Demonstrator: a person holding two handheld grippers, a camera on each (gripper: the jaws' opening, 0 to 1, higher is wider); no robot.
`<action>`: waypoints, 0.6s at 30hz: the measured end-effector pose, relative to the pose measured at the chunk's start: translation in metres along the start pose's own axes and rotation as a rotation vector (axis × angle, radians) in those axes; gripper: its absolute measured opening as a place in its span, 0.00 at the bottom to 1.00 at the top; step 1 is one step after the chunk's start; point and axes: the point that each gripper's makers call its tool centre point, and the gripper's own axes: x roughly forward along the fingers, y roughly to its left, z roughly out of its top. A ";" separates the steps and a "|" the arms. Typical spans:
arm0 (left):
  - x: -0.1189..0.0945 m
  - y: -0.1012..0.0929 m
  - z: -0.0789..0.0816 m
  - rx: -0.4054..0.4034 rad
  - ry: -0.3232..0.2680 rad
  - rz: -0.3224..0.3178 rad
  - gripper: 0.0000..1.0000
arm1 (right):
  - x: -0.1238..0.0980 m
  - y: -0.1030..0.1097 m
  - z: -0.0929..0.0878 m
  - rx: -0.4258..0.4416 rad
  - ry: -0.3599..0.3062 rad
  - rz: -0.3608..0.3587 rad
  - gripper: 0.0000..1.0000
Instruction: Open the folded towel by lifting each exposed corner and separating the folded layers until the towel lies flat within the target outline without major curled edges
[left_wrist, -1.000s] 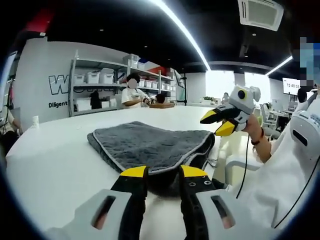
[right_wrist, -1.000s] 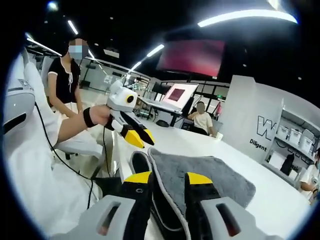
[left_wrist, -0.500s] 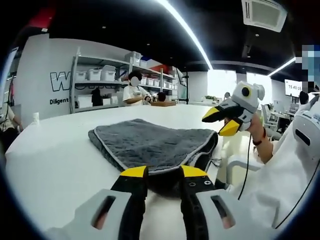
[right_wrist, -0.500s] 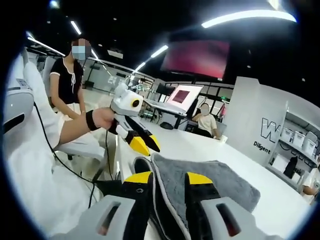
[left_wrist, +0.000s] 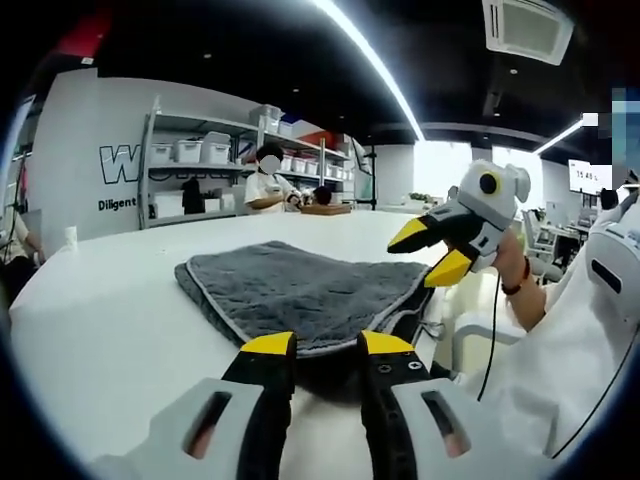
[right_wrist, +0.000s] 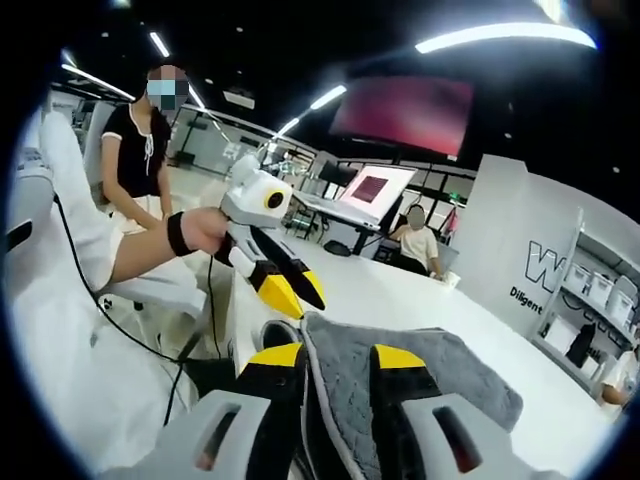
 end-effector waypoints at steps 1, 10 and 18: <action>0.000 0.000 0.000 0.000 0.000 -0.001 0.23 | 0.002 0.000 0.000 -0.003 0.002 0.003 0.21; -0.004 0.002 0.000 -0.004 -0.007 0.010 0.23 | 0.020 0.005 0.000 -0.006 0.021 0.033 0.21; -0.005 0.002 0.001 -0.004 -0.014 0.009 0.23 | 0.032 0.010 0.001 -0.015 0.030 0.055 0.22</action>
